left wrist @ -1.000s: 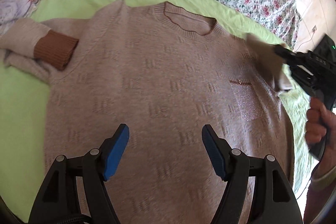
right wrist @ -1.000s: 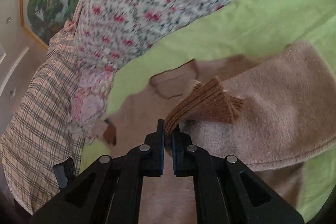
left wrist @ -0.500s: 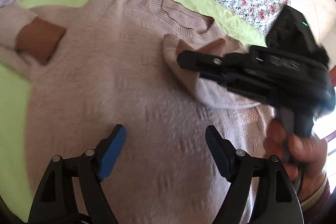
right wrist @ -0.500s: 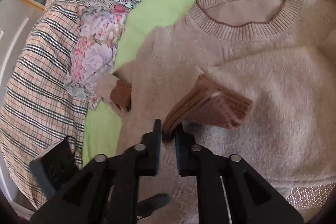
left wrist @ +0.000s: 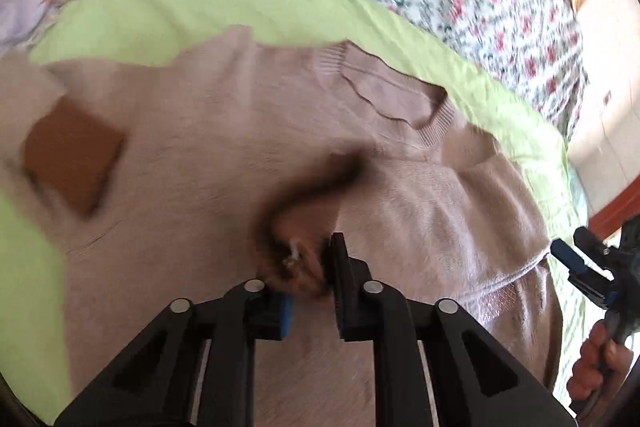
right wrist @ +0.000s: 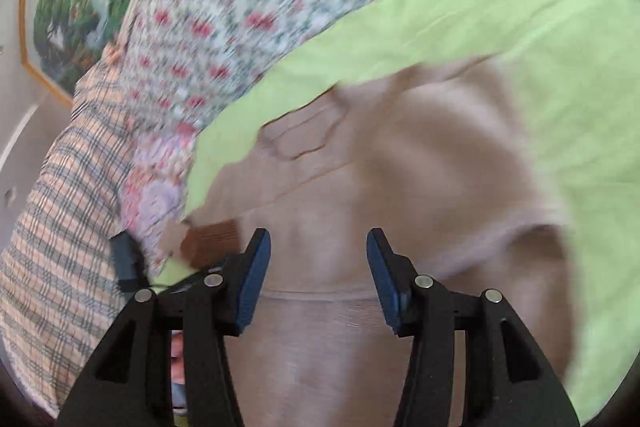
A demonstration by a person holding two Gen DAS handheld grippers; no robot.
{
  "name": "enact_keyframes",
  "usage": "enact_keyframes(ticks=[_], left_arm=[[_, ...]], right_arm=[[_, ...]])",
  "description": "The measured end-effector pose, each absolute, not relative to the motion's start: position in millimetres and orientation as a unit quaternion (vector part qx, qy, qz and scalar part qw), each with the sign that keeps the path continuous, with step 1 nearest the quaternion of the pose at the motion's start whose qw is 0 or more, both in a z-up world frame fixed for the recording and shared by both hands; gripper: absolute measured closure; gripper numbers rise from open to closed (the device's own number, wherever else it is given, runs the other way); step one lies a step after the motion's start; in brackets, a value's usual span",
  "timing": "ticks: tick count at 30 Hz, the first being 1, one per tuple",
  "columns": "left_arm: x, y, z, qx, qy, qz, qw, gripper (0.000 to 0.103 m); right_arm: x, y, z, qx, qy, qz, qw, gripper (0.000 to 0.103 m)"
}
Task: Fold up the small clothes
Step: 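Carry the held sleeve across the sweater body and release it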
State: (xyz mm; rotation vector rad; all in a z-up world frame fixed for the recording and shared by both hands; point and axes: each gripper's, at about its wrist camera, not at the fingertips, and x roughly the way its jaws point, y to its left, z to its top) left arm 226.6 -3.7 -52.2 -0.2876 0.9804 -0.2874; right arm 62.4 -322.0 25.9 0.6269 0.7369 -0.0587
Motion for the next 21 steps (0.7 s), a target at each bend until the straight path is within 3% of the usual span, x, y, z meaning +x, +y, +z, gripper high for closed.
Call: enact_keyframes(ticks=[2, 4, 6, 7, 11, 19, 21], left_arm=[[225.4, 4.4, -56.8, -0.151, 0.474, -0.138, 0.856, 0.066], [231.1, 2.7, -63.1, -0.153, 0.484, -0.138, 0.851, 0.065], [233.9, -3.5, -64.2, -0.147, 0.479, -0.150, 0.852, 0.074], [235.8, -10.3, -63.3, -0.141, 0.480, -0.164, 0.850, 0.097], [219.2, -3.8, -41.1, -0.125, 0.439, -0.158, 0.875, 0.097], [212.6, 15.4, -53.2, -0.114, 0.453, -0.154, 0.871, 0.096], [211.8, 11.9, -54.2, -0.106, 0.455, -0.153, 0.871, 0.096]], right_arm=[[48.4, -339.6, 24.6, 0.311, 0.347, -0.055, 0.883, 0.051], [43.3, -352.5, 22.0, 0.326, 0.345, -0.070, 0.877, 0.051], [38.2, -363.2, 22.3, 0.340, 0.337, -0.084, 0.874, 0.051], [35.3, -369.0, 23.6, 0.343, 0.335, -0.087, 0.873, 0.051], [30.7, -382.2, 31.9, 0.324, 0.330, -0.104, 0.880, 0.051], [90.7, -401.4, 8.3, 0.290, 0.393, -0.101, 0.867, 0.051], [110.7, -399.0, -3.2, 0.275, 0.423, -0.097, 0.858, 0.043]])
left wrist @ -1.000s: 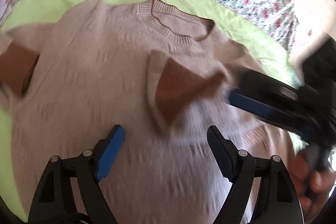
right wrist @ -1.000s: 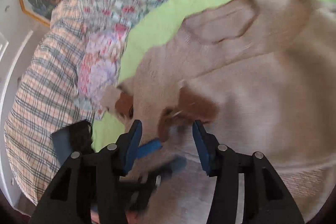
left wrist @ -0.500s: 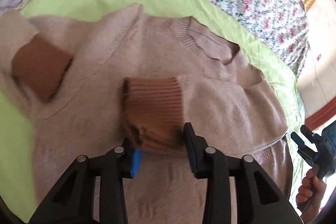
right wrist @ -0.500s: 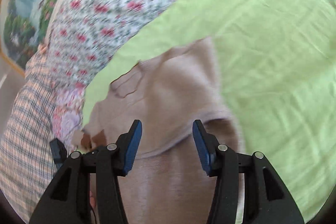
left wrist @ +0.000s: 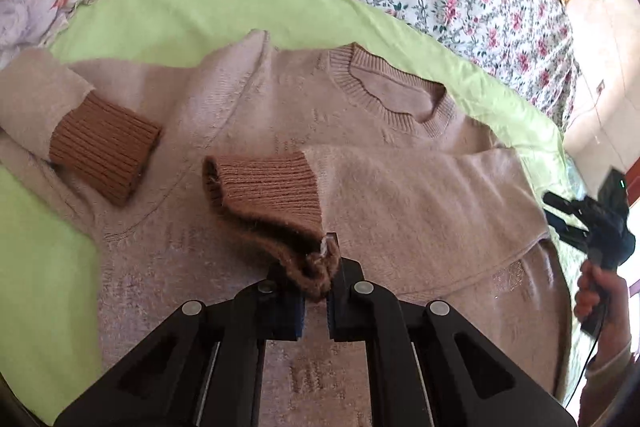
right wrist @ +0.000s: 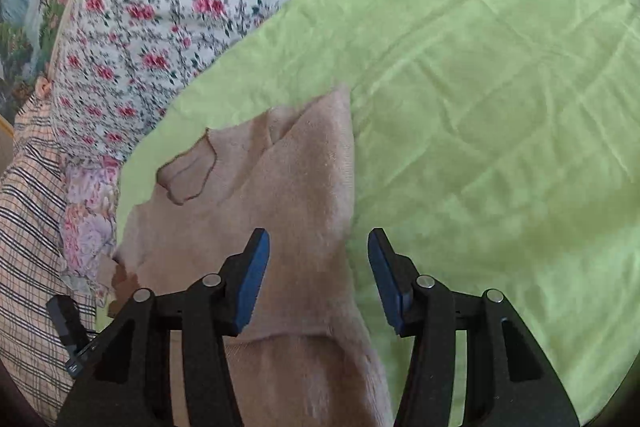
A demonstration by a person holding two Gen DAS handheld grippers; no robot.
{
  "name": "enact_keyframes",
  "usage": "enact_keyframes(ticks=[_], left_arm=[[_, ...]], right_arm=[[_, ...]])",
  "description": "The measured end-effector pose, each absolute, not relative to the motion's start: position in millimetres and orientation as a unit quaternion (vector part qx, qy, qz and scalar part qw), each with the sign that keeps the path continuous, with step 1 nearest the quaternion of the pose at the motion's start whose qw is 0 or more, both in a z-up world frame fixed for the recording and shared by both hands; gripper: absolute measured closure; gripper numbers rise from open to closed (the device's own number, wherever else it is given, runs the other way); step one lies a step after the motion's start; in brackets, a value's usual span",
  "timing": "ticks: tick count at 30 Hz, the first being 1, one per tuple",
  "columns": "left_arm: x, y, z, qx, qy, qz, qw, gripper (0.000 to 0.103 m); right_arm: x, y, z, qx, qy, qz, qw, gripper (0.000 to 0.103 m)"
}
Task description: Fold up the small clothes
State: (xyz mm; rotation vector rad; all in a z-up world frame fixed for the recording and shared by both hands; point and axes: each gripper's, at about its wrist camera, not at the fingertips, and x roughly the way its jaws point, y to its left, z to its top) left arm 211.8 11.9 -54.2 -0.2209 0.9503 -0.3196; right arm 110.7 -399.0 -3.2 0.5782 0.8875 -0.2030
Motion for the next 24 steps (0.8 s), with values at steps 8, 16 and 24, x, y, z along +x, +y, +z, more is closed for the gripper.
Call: enact_keyframes(ticks=[8, 16, 24], left_arm=[[213.7, -2.7, -47.5, -0.101, 0.444, -0.180, 0.872, 0.097], [217.5, 1.1, -63.9, -0.091, 0.465, -0.171, 0.864, 0.096], [207.5, 4.3, -61.5, -0.078, 0.470, -0.169, 0.863, 0.088]], right_arm=[[100.5, -414.9, 3.9, 0.235, 0.426, -0.110, 0.867, 0.095], [93.9, -385.0, 24.8, 0.152, 0.403, -0.181, 0.884, 0.086], [87.6, -365.9, -14.1, 0.177, 0.450, -0.116, 0.867, 0.085]])
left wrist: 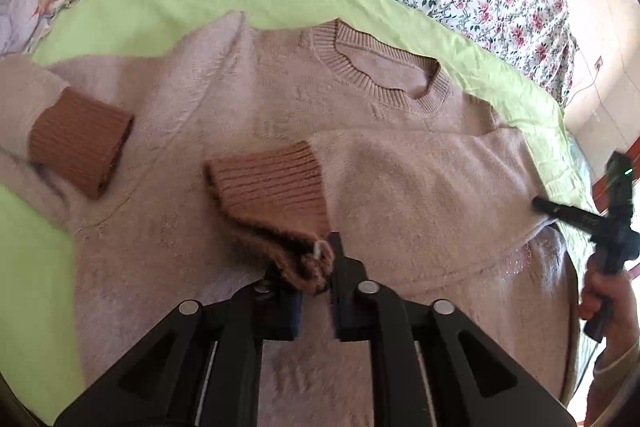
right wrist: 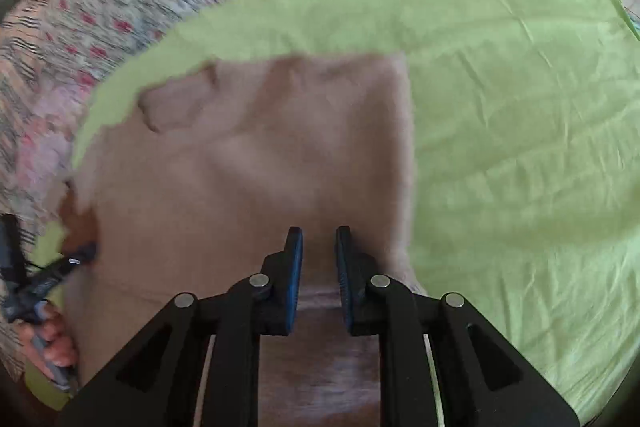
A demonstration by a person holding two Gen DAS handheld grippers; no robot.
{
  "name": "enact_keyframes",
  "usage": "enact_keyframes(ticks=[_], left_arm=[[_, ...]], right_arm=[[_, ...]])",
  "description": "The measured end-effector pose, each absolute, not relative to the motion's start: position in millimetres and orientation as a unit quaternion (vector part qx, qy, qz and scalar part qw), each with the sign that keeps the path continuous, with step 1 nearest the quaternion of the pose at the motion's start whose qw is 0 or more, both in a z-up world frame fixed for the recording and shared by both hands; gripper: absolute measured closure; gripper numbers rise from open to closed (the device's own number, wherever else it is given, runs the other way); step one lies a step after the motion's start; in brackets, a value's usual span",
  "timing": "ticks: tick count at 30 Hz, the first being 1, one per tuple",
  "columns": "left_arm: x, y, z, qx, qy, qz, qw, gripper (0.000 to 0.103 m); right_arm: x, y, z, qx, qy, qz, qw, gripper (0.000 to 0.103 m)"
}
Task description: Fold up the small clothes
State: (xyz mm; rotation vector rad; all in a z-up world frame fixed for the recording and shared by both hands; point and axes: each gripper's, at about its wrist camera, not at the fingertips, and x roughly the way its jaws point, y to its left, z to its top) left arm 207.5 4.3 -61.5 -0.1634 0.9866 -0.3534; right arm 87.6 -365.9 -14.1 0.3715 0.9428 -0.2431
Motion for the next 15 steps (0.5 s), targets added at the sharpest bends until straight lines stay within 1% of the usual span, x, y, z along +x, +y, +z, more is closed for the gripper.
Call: enact_keyframes(ticks=[2, 4, 5, 6, 7, 9, 10, 11, 12, 14, 15], left_arm=[[198.6, 15.8, -59.9, -0.077, 0.471, -0.167, 0.863, 0.083], [187.2, 31.1, -56.3, -0.077, 0.470, -0.161, 0.864, 0.083], [179.2, 41.7, -52.0, -0.073, 0.466, -0.152, 0.869, 0.084], [175.0, 49.4, -48.8, -0.070, 0.462, -0.146, 0.872, 0.084], [172.0, 57.8, -45.2, -0.069, 0.459, -0.139, 0.875, 0.083], [169.9, 79.9, -35.8, -0.076, 0.453, -0.121, 0.880, 0.075], [172.1, 90.6, -29.9, -0.076, 0.447, -0.111, 0.884, 0.065], [176.8, 99.1, -25.4, -0.075, 0.447, -0.100, 0.886, 0.050], [181.9, 106.3, -21.4, -0.072, 0.447, -0.088, 0.887, 0.044], [196.9, 117.6, -12.6, -0.071, 0.452, -0.068, 0.887, 0.024], [209.0, 124.6, -8.3, -0.085, 0.459, -0.065, 0.882, 0.023]], right_arm=[[79.2, -367.0, -6.4, 0.192, 0.443, -0.126, 0.867, 0.085], [69.3, -357.6, 5.1, 0.196, 0.430, -0.119, 0.873, 0.076], [63.3, -351.2, 10.3, 0.197, 0.424, -0.106, 0.877, 0.061], [59.1, -341.9, 14.9, 0.197, 0.422, -0.096, 0.880, 0.051], [50.5, -333.4, 18.8, 0.192, 0.419, -0.081, 0.884, 0.050], [43.8, -314.0, 21.1, 0.191, 0.420, -0.055, 0.885, 0.050], [40.7, -304.4, 20.2, 0.198, 0.421, -0.039, 0.884, 0.050], [38.4, -296.2, 20.5, 0.201, 0.423, -0.032, 0.883, 0.050], [34.3, -289.5, 18.4, 0.201, 0.425, -0.025, 0.882, 0.050], [37.2, -274.1, 13.4, 0.199, 0.430, -0.015, 0.881, 0.050], [37.0, -268.4, 10.9, 0.200, 0.432, -0.010, 0.879, 0.050]])
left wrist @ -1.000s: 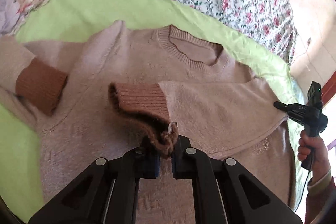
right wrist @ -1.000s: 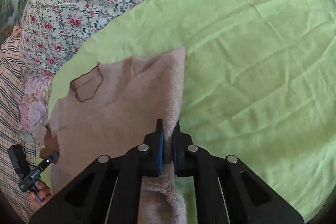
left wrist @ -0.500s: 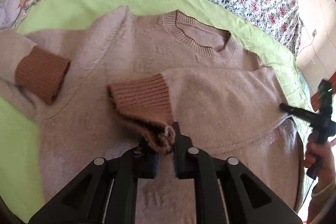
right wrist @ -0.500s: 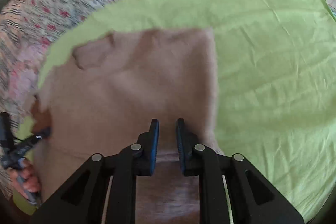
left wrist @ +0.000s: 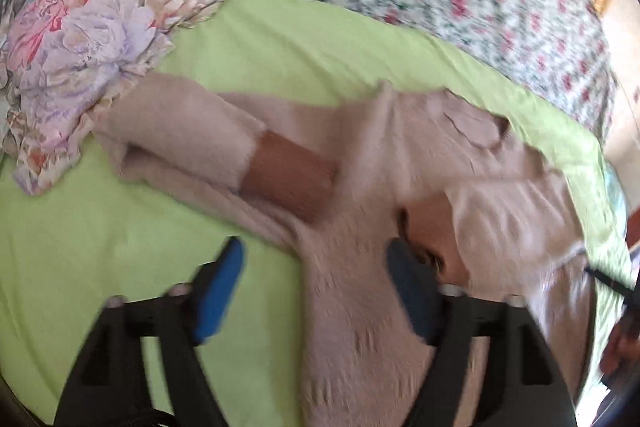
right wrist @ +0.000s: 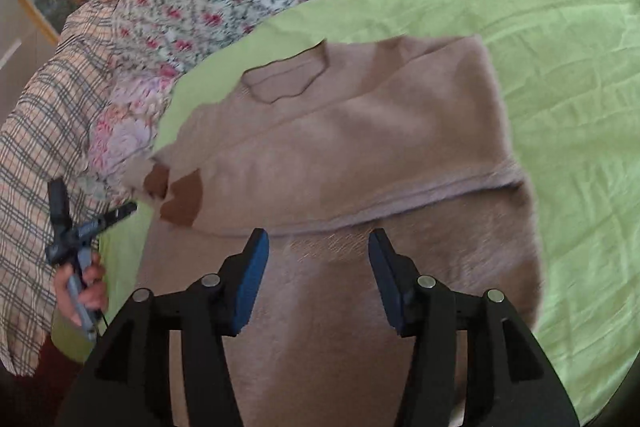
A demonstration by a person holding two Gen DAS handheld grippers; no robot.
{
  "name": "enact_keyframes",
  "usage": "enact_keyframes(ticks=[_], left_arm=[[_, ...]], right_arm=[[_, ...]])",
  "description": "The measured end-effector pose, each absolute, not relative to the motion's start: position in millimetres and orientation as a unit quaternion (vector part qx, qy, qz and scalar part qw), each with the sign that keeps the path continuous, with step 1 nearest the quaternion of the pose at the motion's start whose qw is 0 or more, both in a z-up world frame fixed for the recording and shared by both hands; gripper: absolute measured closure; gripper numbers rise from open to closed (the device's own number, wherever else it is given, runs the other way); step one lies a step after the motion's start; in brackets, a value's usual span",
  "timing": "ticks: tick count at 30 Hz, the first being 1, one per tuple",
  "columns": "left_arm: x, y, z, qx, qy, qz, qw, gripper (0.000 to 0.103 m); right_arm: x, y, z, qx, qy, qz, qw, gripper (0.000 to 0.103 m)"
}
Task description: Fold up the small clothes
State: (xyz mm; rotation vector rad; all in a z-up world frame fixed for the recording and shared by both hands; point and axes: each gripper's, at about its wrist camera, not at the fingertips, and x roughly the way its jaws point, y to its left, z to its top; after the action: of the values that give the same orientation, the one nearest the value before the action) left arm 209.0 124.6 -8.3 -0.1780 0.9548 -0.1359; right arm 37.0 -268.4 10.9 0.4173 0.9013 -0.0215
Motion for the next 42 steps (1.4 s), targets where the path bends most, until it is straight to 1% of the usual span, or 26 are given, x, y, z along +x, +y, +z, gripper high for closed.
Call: enact_keyframes(ticks=[3, 7, 9, 10, 11, 12, 13, 14, 21, 23, 24, 25, 26, 27, 28, 29, 34, 37, 39, 40, 41, 42], left_arm=[[244.2, 143.1, -0.6, -0.142, 0.463, -0.072, 0.872, 0.023], [291.9, 153.5, -19.5, -0.152, 0.502, -0.033, 0.851, 0.023], [304.5, 154.6, -33.0, -0.146, 0.518, -0.023, 0.843, 0.029], [310.4, 153.7, -39.3, -0.135, 0.523, -0.015, 0.841, 0.046], [312.0, 152.6, -42.1, -0.127, 0.523, -0.010, 0.842, 0.079], [314.1, 152.0, -44.5, -0.121, 0.521, -0.011, 0.845, 0.094], [314.4, 152.8, -45.2, -0.125, 0.521, -0.014, 0.845, 0.099], [313.4, 154.4, -44.8, -0.129, 0.517, -0.015, 0.846, 0.103], [274.0, 150.3, -10.1, -0.130, 0.451, -0.042, 0.882, 0.103], [270.5, 144.1, -4.1, -0.110, 0.450, -0.046, 0.885, 0.103], [268.2, 136.1, -0.5, -0.082, 0.448, -0.049, 0.889, 0.103], [267.2, 129.5, 2.5, -0.061, 0.447, -0.052, 0.891, 0.094], [266.6, 121.0, 3.1, -0.035, 0.452, -0.066, 0.889, 0.070], [266.1, 113.6, 2.5, -0.014, 0.457, -0.078, 0.886, 0.055], [264.7, 110.6, 2.3, 0.003, 0.454, -0.083, 0.887, 0.032], [261.7, 102.1, 2.6, 0.038, 0.446, -0.099, 0.888, 0.030], [265.6, 89.3, -19.0, 0.146, 0.472, -0.117, 0.861, 0.030], [273.6, 95.1, -33.8, 0.163, 0.489, -0.123, 0.848, 0.032], [282.1, 100.7, -44.0, 0.156, 0.503, -0.123, 0.841, 0.041], [284.8, 102.9, -44.9, 0.147, 0.505, -0.124, 0.842, 0.052], [287.0, 105.9, -44.0, 0.139, 0.501, -0.119, 0.846, 0.073], [289.0, 109.5, -42.0, 0.134, 0.497, -0.107, 0.850, 0.083]], right_arm=[[43.2, -256.8, 3.4, 0.208, 0.439, 0.003, 0.874, 0.050], [55.3, -247.7, 0.4, 0.214, 0.441, 0.016, 0.871, 0.050], [57.3, -246.0, 1.0, 0.213, 0.441, 0.017, 0.872, 0.050], [58.1, -245.8, 1.1, 0.211, 0.441, 0.016, 0.872, 0.050], [58.5, -245.4, 1.4, 0.212, 0.440, 0.015, 0.872, 0.050], [59.3, -245.6, 1.1, 0.213, 0.440, 0.014, 0.872, 0.050], [59.1, -246.3, 0.9, 0.214, 0.440, 0.013, 0.872, 0.050], [58.6, -246.8, 0.8, 0.214, 0.439, 0.011, 0.873, 0.050], [50.4, -244.8, 7.3, 0.222, 0.427, 0.020, 0.876, 0.050], [47.4, -243.0, 9.4, 0.224, 0.425, 0.020, 0.877, 0.050], [45.1, -242.5, 10.3, 0.227, 0.423, 0.023, 0.877, 0.050], [43.9, -241.8, 10.6, 0.229, 0.423, 0.024, 0.876, 0.050], [42.4, -241.0, 10.7, 0.230, 0.424, 0.025, 0.876, 0.050], [40.6, -240.5, 10.4, 0.230, 0.425, 0.026, 0.875, 0.050], [39.4, -240.5, 9.8, 0.231, 0.426, 0.025, 0.874, 0.050], [38.2, -240.7, 8.9, 0.232, 0.427, 0.024, 0.874, 0.050], [35.0, -244.4, 2.9, 0.233, 0.436, 0.014, 0.869, 0.050], [36.5, -244.5, -0.5, 0.235, 0.440, 0.012, 0.867, 0.050], [38.5, -243.4, -1.2, 0.233, 0.441, 0.012, 0.866, 0.050], [39.2, -242.6, -1.3, 0.232, 0.442, 0.013, 0.866, 0.050], [39.9, -242.2, -1.4, 0.230, 0.443, 0.015, 0.866, 0.050], [40.5, -241.4, -1.0, 0.229, 0.443, 0.015, 0.867, 0.050]])
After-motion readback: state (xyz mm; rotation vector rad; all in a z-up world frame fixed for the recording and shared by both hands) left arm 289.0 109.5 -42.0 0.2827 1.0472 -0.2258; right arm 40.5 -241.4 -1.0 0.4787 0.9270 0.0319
